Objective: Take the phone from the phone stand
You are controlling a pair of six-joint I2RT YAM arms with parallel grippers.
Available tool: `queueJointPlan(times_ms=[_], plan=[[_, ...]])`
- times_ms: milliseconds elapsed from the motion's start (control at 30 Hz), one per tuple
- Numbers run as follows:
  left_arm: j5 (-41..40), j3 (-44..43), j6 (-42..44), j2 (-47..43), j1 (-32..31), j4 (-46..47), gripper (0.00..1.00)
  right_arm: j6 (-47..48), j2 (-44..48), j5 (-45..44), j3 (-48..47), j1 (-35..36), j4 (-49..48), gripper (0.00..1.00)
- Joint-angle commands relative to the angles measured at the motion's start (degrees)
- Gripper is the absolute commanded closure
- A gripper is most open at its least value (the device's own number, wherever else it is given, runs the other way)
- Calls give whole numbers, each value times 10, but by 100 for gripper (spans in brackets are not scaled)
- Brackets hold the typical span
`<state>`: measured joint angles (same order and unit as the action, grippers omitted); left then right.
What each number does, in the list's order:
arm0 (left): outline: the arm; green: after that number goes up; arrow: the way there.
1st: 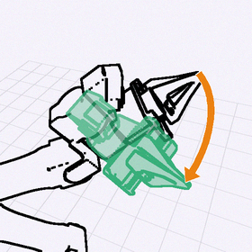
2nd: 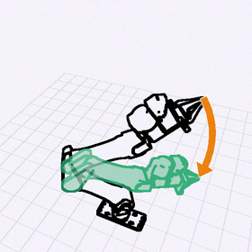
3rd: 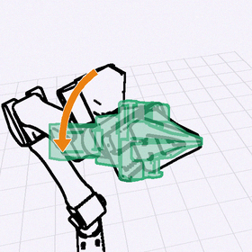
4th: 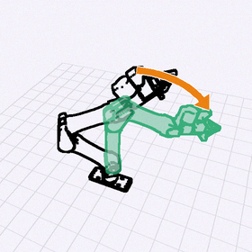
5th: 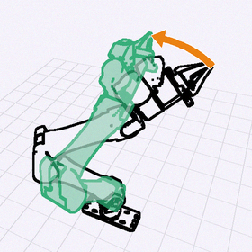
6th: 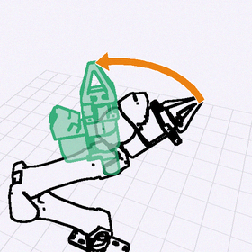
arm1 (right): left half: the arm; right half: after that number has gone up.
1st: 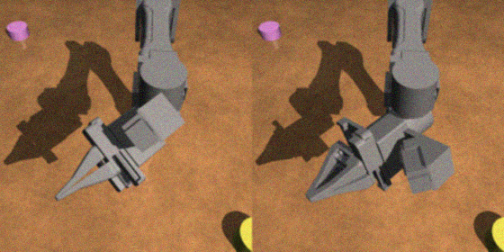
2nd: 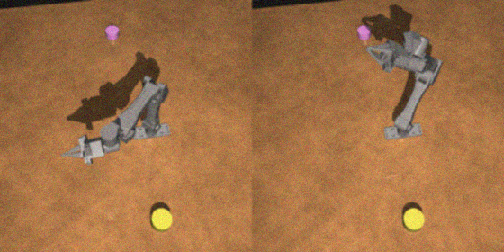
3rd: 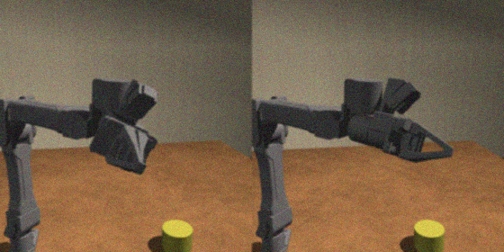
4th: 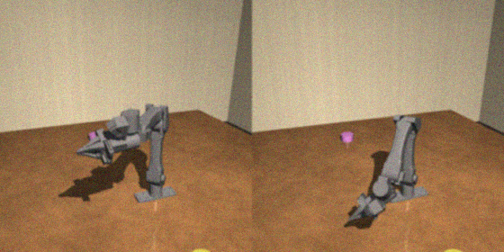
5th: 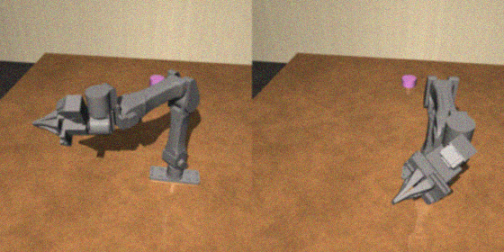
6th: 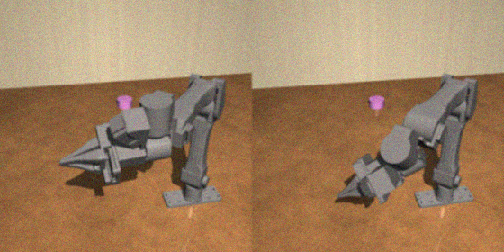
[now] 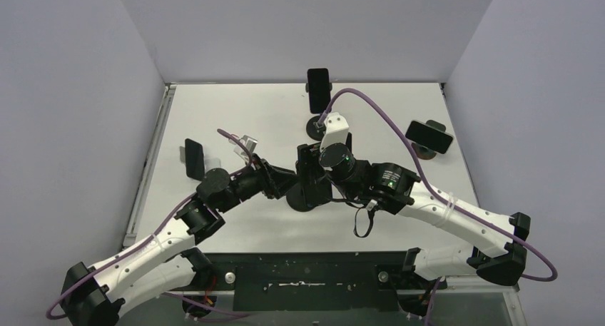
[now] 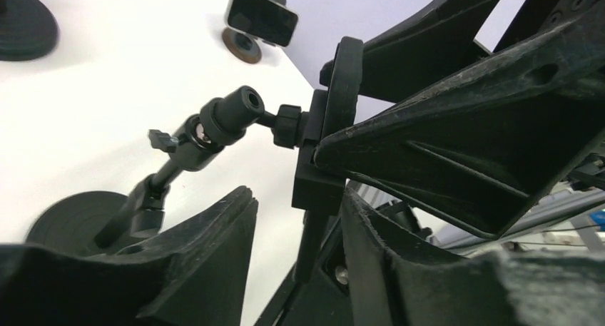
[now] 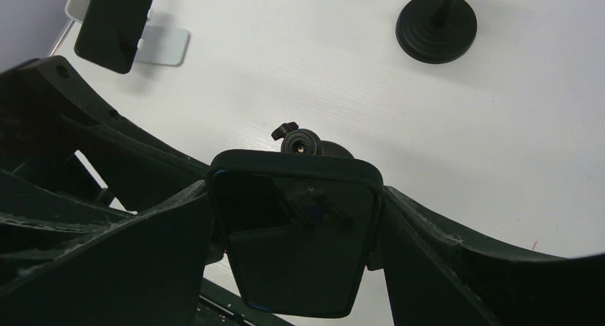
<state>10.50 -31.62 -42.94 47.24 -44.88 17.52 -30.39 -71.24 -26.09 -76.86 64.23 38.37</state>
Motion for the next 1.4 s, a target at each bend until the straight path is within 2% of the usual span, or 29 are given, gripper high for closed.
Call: queueJointPlan(times_ms=[0,100,400,533,700,900,1367], plan=[[36,-18,-1,23,4,55,58,-1,19,0,-3,5,-13,57],[38,-13,-8,28,5,66,62,-3,20,1,-2,5,-15,57],[58,1,-37,43,7,109,60,-3,19,3,0,5,-19,57],[60,7,-38,42,8,115,73,-3,20,3,1,5,-20,57],[60,22,-41,31,12,119,83,-6,27,2,7,5,-22,58],[91,67,-94,42,22,213,100,-11,36,8,19,4,-31,61],[106,132,-186,97,35,390,100,-23,50,27,46,0,-54,78]])
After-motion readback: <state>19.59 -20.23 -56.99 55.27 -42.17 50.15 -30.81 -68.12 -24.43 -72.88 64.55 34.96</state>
